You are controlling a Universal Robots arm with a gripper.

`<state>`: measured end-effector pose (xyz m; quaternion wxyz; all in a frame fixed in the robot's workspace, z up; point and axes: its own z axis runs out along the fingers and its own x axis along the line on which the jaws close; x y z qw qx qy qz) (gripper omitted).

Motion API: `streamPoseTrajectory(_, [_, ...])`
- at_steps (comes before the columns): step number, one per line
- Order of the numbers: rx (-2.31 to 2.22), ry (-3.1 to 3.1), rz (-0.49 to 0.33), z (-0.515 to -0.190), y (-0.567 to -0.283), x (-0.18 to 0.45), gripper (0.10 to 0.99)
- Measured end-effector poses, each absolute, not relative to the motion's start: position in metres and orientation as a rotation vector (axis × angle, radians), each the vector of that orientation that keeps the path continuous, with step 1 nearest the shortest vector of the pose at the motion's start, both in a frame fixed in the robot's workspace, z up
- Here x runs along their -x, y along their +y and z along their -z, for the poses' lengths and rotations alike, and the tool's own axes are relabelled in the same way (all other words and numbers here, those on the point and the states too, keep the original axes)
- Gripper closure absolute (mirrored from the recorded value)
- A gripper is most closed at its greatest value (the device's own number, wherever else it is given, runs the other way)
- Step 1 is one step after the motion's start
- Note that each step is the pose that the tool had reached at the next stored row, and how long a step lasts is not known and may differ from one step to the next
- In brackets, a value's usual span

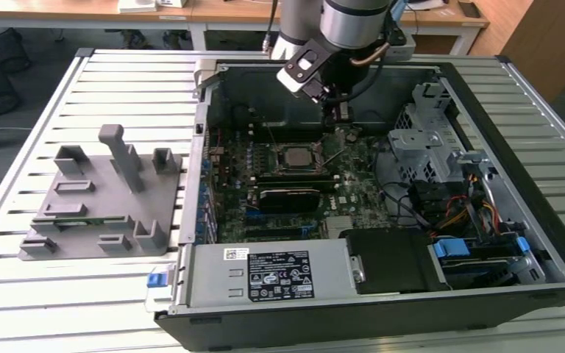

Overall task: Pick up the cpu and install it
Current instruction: 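Close the cpu cover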

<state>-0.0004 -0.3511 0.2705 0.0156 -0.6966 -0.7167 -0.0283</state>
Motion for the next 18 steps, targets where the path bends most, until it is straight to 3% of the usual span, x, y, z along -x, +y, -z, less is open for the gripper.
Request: streamPoseTrajectory(18, [2.142, -2.245, 0.078, -0.269, -0.351, -0.028, 0.98])
